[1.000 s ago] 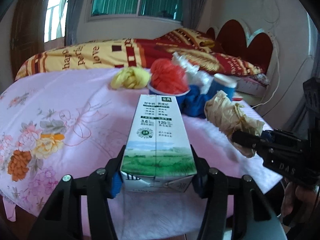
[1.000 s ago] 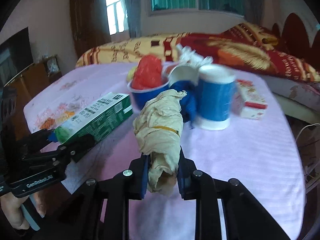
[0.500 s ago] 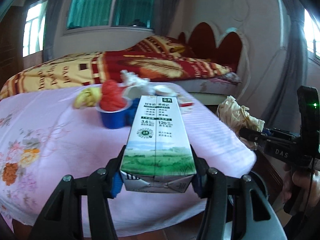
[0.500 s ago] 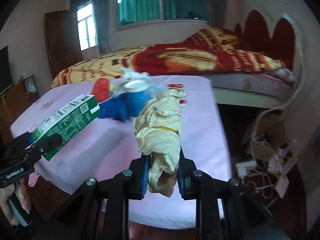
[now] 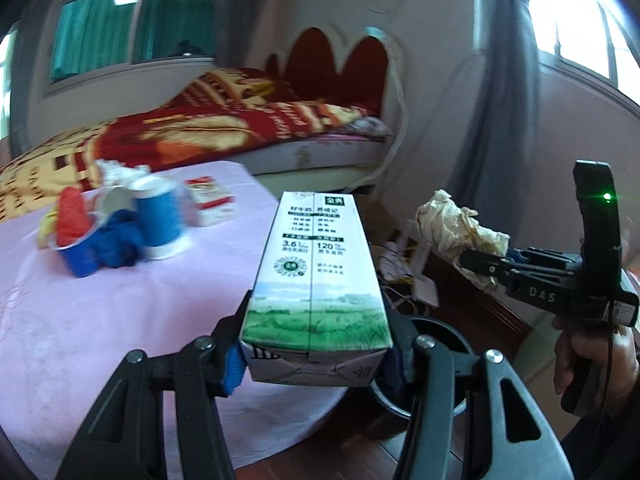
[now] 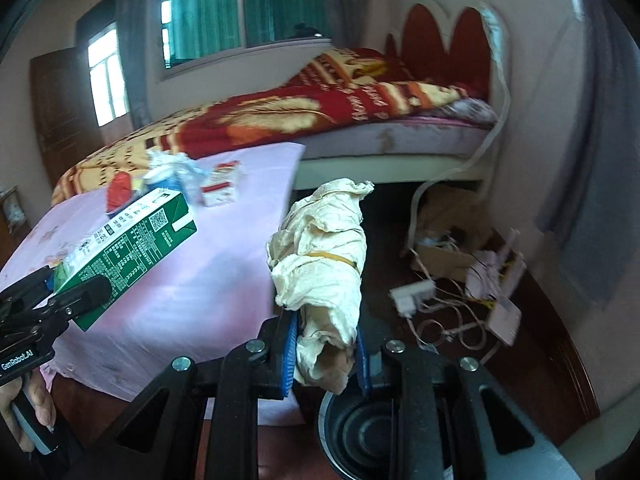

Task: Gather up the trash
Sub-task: 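Carry the carton and cloth over the black bin and open both tools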

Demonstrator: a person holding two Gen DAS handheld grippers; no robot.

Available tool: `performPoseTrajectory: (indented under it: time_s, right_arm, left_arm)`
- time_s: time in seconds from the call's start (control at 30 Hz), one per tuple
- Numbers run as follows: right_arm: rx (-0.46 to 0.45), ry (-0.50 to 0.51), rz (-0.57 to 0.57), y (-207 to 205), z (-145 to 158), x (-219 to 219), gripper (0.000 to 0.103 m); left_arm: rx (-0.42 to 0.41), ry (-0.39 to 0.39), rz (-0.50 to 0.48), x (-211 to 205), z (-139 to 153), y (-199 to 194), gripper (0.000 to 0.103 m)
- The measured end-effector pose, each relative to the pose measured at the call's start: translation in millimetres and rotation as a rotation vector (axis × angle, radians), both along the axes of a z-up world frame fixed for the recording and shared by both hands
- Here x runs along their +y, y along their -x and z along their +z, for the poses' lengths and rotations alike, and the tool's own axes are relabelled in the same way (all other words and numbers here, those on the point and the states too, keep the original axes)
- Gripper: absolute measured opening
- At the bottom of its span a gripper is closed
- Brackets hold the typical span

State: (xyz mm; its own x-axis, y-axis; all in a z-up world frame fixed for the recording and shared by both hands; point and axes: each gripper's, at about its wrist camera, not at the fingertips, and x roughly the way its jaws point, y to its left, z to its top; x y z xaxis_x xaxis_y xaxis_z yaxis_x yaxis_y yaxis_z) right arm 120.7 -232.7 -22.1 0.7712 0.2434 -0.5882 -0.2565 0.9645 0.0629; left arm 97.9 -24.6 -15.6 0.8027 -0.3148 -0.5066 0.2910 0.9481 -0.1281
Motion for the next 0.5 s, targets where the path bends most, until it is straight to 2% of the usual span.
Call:
performPoseTrajectory:
  time_s: [0.27, 0.5]
  right_arm:
    - [0.041, 0.018, -0.082, 20.0, -24.8, -59.1, 0.026]
    - [0.105, 0.039, -0.089, 34.7, -69.8, -96.3, 0.026]
  left_arm:
    - [0.042, -0.011, -0.141, -64.0, -16.2, 4.4, 0.055]
    - [0.101, -0.027, -0.232, -105.8, -48.7, 7.5, 0.055]
